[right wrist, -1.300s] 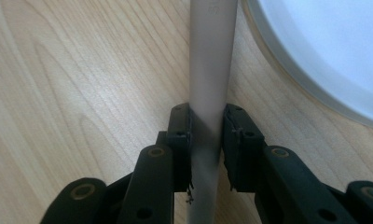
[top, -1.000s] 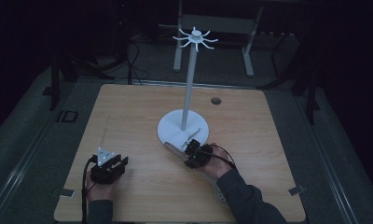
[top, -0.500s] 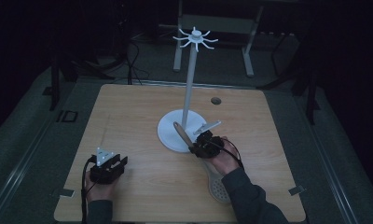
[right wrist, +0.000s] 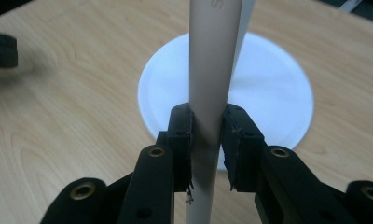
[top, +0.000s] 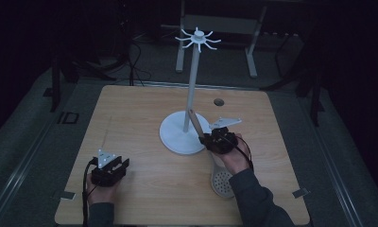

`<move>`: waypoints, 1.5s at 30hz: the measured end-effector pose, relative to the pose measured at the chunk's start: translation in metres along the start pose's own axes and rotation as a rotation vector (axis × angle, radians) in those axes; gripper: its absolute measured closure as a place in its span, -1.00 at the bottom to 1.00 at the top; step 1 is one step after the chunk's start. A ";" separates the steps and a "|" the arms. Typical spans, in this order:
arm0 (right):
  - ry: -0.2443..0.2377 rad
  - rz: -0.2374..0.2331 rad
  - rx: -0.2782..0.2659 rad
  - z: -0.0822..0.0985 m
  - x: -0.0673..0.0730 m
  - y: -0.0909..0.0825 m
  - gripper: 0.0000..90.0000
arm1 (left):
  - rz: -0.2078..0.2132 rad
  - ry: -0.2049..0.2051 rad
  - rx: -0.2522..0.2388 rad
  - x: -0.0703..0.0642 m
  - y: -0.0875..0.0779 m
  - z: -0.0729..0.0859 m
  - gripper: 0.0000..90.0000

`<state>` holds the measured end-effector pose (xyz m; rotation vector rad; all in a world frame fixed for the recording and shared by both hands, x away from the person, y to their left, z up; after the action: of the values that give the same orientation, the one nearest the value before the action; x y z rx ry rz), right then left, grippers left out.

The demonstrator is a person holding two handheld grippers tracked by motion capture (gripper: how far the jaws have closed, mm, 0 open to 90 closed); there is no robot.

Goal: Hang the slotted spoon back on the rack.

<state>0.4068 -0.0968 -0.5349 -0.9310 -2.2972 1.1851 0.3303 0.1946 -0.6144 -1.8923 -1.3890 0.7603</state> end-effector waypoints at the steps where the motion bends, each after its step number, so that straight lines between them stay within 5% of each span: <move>1: 0.005 0.004 -0.013 -0.001 -0.001 -0.002 0.65 | 0.000 -0.001 -0.001 0.000 0.000 0.000 0.43; 14: 0.016 0.041 -0.141 -0.015 -0.009 -0.024 0.65 | 0.006 -0.012 -0.012 0.000 -0.001 -0.001 0.43; 45: 0.004 0.069 -0.312 -0.043 -0.014 -0.059 0.65 | 0.022 -0.027 -0.018 0.001 -0.001 -0.002 0.41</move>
<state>0.4201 -0.1069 -0.4621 -1.1265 -2.5102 0.8608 0.3309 0.1952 -0.6124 -1.9212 -1.3977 0.7889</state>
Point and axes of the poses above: each handheld gripper's, and its own axes: y roughly forward along the jaws, z roughly out of its underside, x roughly to its left, the point moved 10 cm from there along y, roughly forward along the jaws, and after that the axes turned 15 degrees about x, right-handed, at the moved point
